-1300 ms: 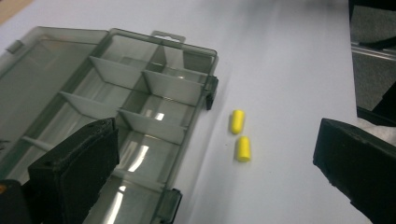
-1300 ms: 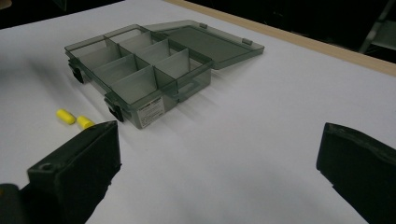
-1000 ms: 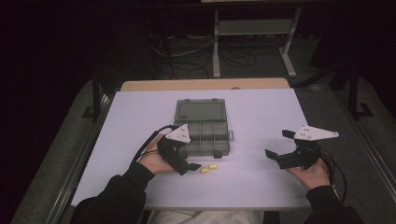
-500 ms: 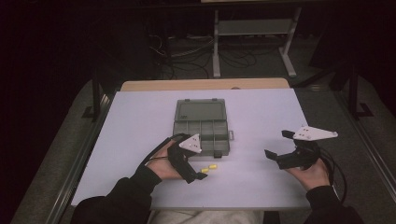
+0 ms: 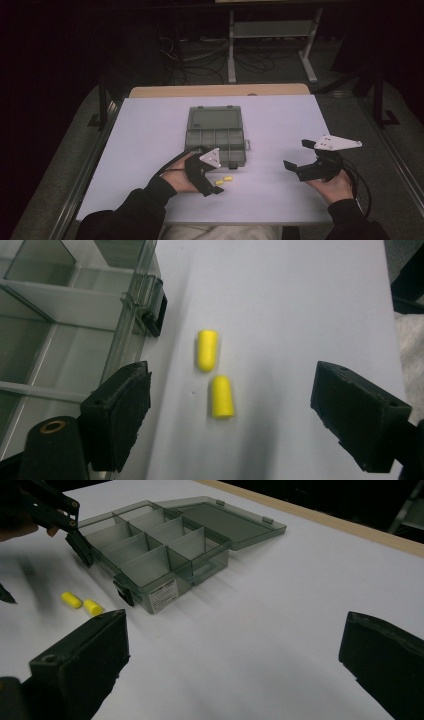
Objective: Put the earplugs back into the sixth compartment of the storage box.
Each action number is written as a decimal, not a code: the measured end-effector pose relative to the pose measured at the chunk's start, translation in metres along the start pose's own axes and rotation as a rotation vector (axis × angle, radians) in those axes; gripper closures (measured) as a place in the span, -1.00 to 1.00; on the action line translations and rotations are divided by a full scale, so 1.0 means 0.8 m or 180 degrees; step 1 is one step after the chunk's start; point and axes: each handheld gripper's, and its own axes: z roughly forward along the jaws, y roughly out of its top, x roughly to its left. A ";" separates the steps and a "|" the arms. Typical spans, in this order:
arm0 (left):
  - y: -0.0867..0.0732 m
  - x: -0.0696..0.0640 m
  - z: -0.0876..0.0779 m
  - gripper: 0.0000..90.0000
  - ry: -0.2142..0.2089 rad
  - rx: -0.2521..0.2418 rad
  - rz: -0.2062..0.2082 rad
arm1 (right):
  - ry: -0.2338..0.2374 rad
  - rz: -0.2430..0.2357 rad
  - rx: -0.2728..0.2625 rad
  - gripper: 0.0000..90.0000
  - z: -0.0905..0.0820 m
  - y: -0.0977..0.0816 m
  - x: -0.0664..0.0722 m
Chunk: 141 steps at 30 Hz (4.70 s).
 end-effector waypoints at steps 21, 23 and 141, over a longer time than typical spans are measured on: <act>-0.004 0.006 0.016 0.48 0.0004 0.0181 0.0118 | 0.0028 0.0006 0.0012 -1.00 0.001 0.000 0.000; -0.004 0.005 0.016 0.61 0.0024 0.0192 0.0136 | 0.0028 0.0006 0.0011 -1.00 0.001 0.000 0.000; 0.010 0.055 -0.092 -0.22 0.0428 -0.0194 -0.0194 | 0.0060 0.0016 0.0074 -1.00 0.003 0.000 -0.001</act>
